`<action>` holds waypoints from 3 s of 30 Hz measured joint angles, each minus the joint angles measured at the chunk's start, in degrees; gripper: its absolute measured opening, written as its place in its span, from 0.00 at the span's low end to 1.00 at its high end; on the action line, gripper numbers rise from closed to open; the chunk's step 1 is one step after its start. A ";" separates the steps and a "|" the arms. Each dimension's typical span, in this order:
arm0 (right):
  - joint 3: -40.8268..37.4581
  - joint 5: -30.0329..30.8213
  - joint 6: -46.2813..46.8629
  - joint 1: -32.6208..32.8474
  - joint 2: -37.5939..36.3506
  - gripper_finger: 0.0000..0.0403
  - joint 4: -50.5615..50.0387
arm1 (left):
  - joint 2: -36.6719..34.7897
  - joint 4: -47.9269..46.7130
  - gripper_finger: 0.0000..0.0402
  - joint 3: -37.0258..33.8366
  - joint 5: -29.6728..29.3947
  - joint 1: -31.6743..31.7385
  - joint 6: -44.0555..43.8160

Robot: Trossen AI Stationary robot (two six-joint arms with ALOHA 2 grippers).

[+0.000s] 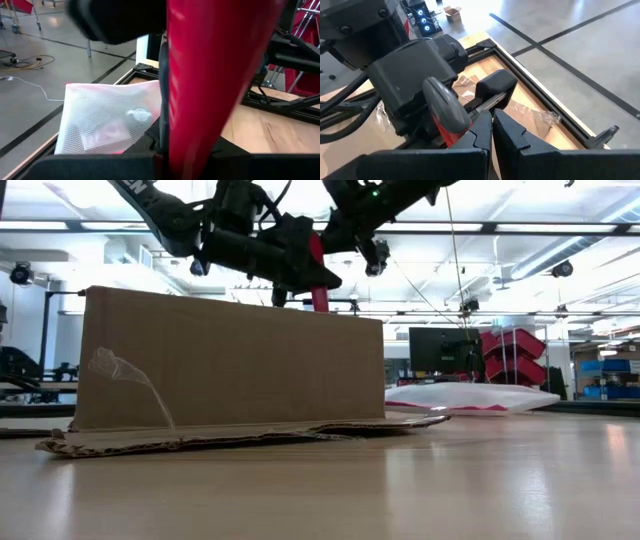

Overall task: Unpack boxes
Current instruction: Break down the cardboard box

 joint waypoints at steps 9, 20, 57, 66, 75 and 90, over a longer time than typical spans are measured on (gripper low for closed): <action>0.92 -1.00 0.50 0.48 0.92 0.00 0.25 | 0.07 0.00 0.06 -0.02 0.97 -0.13 0.79; 1.04 -2.12 0.77 0.64 0.98 0.00 0.84 | 0.17 -3.31 0.06 -0.02 1.51 -0.11 4.34; 0.79 -4.81 -7.59 0.96 -3.23 0.00 -15.21 | 0.09 -4.05 0.06 -2.73 1.31 -0.09 3.68; -0.85 -7.50 -8.00 2.70 -7.61 0.00 -17.95 | 0.09 -3.67 0.06 -2.73 1.33 -0.07 3.90; -10.28 -7.66 -4.53 8.78 -4.51 0.00 -8.80 | 0.09 -2.40 0.06 -2.73 1.76 -0.04 3.42; -17.28 -2.43 5.18 7.60 3.68 0.00 2.47 | -0.03 -2.85 0.06 -2.73 1.99 -0.07 1.34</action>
